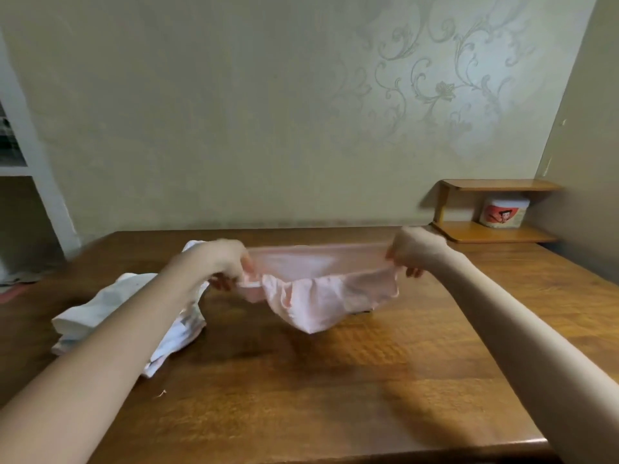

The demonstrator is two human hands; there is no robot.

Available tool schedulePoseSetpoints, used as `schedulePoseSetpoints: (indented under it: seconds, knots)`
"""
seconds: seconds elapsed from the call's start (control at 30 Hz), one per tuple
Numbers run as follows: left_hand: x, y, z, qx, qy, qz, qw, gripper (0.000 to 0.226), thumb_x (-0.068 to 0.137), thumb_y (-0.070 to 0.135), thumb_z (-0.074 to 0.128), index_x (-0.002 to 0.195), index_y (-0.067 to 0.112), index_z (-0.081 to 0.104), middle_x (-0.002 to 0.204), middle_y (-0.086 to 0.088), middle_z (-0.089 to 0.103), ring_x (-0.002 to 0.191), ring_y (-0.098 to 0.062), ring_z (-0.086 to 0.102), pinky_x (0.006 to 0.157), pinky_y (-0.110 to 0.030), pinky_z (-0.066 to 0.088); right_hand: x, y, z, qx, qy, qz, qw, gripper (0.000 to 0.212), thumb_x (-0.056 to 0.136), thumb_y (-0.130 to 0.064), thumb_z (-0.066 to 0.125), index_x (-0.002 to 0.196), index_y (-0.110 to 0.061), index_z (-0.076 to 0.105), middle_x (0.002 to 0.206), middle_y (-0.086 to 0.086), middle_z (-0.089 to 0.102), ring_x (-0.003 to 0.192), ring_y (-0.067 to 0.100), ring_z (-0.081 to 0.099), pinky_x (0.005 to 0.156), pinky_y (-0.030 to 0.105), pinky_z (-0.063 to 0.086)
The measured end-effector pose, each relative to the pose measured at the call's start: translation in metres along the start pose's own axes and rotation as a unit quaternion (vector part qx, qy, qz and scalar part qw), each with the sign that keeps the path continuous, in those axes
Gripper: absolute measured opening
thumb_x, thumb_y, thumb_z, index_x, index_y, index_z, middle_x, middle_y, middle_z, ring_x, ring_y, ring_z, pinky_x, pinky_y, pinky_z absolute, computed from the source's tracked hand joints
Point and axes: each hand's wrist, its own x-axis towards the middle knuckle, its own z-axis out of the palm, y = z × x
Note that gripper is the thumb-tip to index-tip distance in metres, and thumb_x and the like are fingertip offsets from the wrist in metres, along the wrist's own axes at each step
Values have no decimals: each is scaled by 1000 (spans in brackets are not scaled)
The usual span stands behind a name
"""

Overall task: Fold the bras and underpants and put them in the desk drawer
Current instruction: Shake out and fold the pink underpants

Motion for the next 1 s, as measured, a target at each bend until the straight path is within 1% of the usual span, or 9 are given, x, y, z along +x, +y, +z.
schedulePoseSetpoints:
  seconds: [0.07, 0.1, 0.23, 0.37, 0.5, 0.67, 0.83, 0.93, 1.0]
  knots:
    - [2, -6, -5, 80, 234, 30, 969, 28, 89, 22, 56, 117, 22, 58, 110, -8, 58, 94, -28, 62, 72, -29, 45, -1, 2, -8, 26, 172, -45, 984, 21, 89, -17, 55, 97, -16, 73, 79, 11, 72, 74, 31, 69, 65, 33, 54]
    - [4, -9, -6, 85, 250, 42, 964, 30, 88, 17, 55, 118, 20, 56, 110, -8, 56, 93, -28, 60, 71, -28, 43, -4, 2, -14, 22, 166, -56, 984, 20, 89, -18, 54, 94, -17, 73, 75, 10, 71, 68, 28, 69, 59, 29, 50]
    - [3, -9, -9, -26, -161, 89, 983, 36, 85, -1, 56, 115, 16, 64, 78, -8, 53, 45, -5, 46, 40, -15, 27, -12, -3, -12, -32, -188, -11, 982, 18, 86, -3, 56, 97, -3, 70, 64, 8, 67, 39, 10, 59, 40, 20, 48]
    - [13, -21, -24, -193, -11, 154, 969, 44, 84, -7, 51, 116, 21, 61, 82, -9, 56, 52, -11, 45, 44, -16, 34, 2, 8, -29, 210, 35, -55, 976, 25, 84, 6, 54, 82, -14, 71, 57, 8, 63, 38, 11, 57, 38, 20, 49]
    - [14, -17, -22, -192, -106, 150, 964, 48, 81, -6, 53, 125, 12, 58, 68, -8, 44, 50, -12, 35, 43, -15, 31, -5, 4, -30, 104, -135, -18, 985, 24, 84, 9, 45, 75, -3, 63, 46, 7, 58, 37, 16, 53, 35, 20, 45]
    - [10, -21, -29, -264, -133, 201, 934, 53, 77, 10, 63, 129, 17, 56, 83, -6, 45, 57, -13, 31, 44, -15, 28, -5, 9, -47, 241, -94, -79, 963, 34, 84, 9, 53, 90, -18, 73, 56, 2, 61, 43, 9, 53, 41, 18, 46]
    - [5, -23, -30, -159, -216, 202, 942, 36, 83, -2, 55, 111, 13, 68, 77, -9, 47, 56, -10, 36, 46, -15, 30, -14, 6, -46, 115, -284, -95, 947, 29, 85, 11, 46, 91, -6, 69, 65, 7, 59, 51, 11, 53, 47, 19, 47]
    - [4, -29, -33, -361, -189, 221, 886, 27, 77, 6, 62, 103, 2, 69, 75, -8, 53, 56, -10, 40, 49, -14, 35, -10, 15, -52, 399, -239, -90, 881, 31, 89, 11, 42, 92, -4, 68, 63, 8, 58, 45, 8, 51, 40, 16, 42]
    - [-2, -22, -30, -414, -126, 194, 880, 8, 82, 9, 62, 82, 4, 68, 58, -2, 51, 44, -4, 42, 43, -11, 35, -4, 19, -46, 356, -150, -60, 920, 23, 89, 6, 46, 81, -4, 66, 70, 11, 60, 52, 11, 57, 43, 18, 47]
